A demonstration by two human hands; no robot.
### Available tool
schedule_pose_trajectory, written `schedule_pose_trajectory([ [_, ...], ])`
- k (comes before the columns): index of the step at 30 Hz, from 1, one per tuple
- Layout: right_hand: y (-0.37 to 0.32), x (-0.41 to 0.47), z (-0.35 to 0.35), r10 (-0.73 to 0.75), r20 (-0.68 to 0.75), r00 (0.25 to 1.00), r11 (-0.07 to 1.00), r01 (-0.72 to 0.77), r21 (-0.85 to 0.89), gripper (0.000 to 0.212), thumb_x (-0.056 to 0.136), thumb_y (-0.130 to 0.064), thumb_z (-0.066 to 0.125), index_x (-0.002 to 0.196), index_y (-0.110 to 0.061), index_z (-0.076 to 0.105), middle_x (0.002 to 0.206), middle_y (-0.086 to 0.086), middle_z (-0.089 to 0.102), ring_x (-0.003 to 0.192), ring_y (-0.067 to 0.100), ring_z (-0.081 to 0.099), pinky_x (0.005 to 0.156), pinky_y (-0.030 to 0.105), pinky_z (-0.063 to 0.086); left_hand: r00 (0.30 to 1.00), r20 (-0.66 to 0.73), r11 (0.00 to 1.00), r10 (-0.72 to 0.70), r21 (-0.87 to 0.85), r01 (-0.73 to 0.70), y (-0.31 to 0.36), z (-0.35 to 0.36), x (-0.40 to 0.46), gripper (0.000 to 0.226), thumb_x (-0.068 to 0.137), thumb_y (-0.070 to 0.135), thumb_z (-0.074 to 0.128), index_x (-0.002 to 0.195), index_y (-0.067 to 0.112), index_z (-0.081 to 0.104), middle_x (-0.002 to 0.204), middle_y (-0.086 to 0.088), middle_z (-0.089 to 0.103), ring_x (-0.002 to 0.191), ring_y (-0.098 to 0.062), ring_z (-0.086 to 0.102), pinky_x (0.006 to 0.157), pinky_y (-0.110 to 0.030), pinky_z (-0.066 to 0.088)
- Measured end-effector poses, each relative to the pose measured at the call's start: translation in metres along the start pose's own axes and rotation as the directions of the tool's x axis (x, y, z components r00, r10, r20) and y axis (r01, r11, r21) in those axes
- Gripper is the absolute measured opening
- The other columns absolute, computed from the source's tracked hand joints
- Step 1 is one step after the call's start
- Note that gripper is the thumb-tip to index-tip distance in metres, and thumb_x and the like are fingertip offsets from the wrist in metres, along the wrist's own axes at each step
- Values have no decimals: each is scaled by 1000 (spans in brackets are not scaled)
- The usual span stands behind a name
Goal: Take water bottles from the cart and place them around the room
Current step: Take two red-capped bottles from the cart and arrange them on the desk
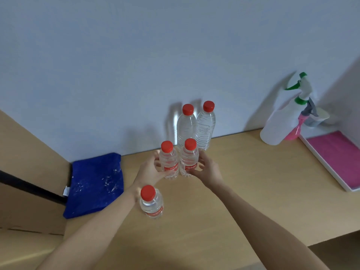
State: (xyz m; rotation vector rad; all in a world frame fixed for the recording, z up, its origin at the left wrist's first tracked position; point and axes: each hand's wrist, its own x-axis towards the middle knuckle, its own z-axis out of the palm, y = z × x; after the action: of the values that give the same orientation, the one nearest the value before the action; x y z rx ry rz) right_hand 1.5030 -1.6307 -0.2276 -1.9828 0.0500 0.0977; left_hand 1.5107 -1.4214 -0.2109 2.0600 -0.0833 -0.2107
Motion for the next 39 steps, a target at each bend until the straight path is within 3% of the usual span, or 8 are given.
schedule_pose_trajectory([
  [2,5,1,-10,15,-37,999,1000,-15,14,55,69,-16,80,113,-36,56,97,-18,67,97,-2,60,92,23,46,999,29,1000,21,9,-21,4,6,6,53,64,27,86,99,40,48,100,18,64,93,-8,63,76,-12,48],
  [10,9,2,-20,42,-73,996,999,-40,38,57,72,-14,78,120,-28,52,102,-11,65,104,7,58,96,28,44,996,80,999,36,-15,-35,-2,7,15,55,65,22,84,103,38,48,105,16,61,99,-8,62,77,-12,47],
  [16,9,-11,-7,103,-141,985,992,-91,92,67,71,-12,79,128,-23,46,111,-13,59,108,5,53,95,25,41,996,94,997,-11,-77,19,-18,-15,3,66,63,44,79,122,35,49,120,9,59,103,-8,62,86,-22,49],
  [20,12,-34,6,142,-171,975,982,-118,146,77,72,-9,79,135,-24,38,123,-11,51,110,8,50,96,28,40,995,49,985,-82,-149,89,-32,-36,-20,53,77,20,76,121,35,51,121,7,57,105,-10,60,87,-24,49],
  [26,11,-69,32,134,0,991,989,-134,60,62,75,-6,76,129,-21,48,121,-9,54,115,15,55,99,34,45,994,88,997,-66,-44,70,-69,-56,-72,60,83,-2,63,121,43,51,126,8,59,114,-10,59,100,-32,47],
  [30,-3,-83,57,57,176,983,998,-60,11,57,74,-8,75,121,-31,53,125,-10,56,115,8,54,102,33,45,973,206,994,-100,-18,106,-69,-56,-96,74,80,8,72,113,67,44,128,17,53,113,2,55,92,-9,43],
  [35,-22,-89,74,-7,269,963,999,-2,35,57,73,-14,77,123,-30,55,120,-15,61,113,-1,55,99,25,45,970,199,989,-139,-19,146,-58,-35,-99,72,71,24,80,134,23,45,118,5,63,105,-4,63,94,-17,48],
  [39,-25,-91,64,-4,235,972,999,-5,38,56,72,-13,77,113,-42,54,109,-26,62,106,-9,56,94,24,47,974,177,988,-144,-25,151,-53,-21,-95,69,69,25,82,130,18,50,119,7,64,105,-8,63,97,-32,50],
])
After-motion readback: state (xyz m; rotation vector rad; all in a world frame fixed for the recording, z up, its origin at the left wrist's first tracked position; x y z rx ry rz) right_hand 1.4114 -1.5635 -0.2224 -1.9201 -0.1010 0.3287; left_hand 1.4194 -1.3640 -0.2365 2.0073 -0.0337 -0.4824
